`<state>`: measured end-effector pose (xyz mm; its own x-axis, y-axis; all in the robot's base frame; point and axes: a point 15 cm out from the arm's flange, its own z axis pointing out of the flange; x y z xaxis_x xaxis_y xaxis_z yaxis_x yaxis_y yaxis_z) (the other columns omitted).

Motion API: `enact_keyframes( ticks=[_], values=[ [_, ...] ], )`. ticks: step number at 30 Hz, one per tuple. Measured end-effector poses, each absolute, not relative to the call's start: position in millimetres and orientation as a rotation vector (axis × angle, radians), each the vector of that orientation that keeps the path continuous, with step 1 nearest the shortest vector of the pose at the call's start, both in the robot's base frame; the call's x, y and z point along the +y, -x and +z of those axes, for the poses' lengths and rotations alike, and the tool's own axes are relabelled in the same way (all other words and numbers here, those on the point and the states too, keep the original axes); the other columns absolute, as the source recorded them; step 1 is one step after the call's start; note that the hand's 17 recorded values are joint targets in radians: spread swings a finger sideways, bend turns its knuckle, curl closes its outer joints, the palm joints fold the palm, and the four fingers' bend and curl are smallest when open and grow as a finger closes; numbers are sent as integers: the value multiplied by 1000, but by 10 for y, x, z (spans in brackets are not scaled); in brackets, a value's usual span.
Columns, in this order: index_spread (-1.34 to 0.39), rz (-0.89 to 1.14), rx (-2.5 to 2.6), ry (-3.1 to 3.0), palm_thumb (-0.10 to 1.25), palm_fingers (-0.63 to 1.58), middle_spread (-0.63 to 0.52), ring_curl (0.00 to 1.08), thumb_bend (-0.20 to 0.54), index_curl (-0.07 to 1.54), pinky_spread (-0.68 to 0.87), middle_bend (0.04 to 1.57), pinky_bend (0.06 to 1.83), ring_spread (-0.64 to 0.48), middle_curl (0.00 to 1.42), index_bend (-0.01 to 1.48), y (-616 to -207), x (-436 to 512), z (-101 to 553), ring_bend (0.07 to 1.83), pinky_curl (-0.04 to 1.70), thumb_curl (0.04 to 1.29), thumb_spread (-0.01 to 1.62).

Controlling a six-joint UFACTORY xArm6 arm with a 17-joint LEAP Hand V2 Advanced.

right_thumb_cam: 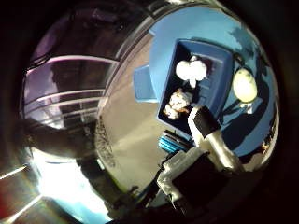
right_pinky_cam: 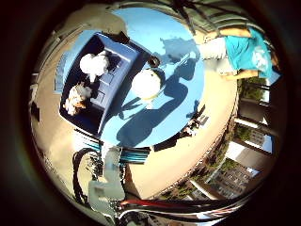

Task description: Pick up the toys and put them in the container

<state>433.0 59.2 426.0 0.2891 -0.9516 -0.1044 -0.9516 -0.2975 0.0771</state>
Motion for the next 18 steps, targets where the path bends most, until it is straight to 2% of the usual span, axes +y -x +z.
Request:
enact_keyframes(
  ticks=[8,18],
  values=[
    [-209,198,2027,2499,757,56,73,296,-26,341,457,179,568,282,355,170,-4647,-286,3790,396,339,448,1125],
    [-197,332,2130,2535,759,51,70,301,-27,302,436,169,542,272,335,159,-4842,-708,3012,375,308,438,1122]
  ],
)
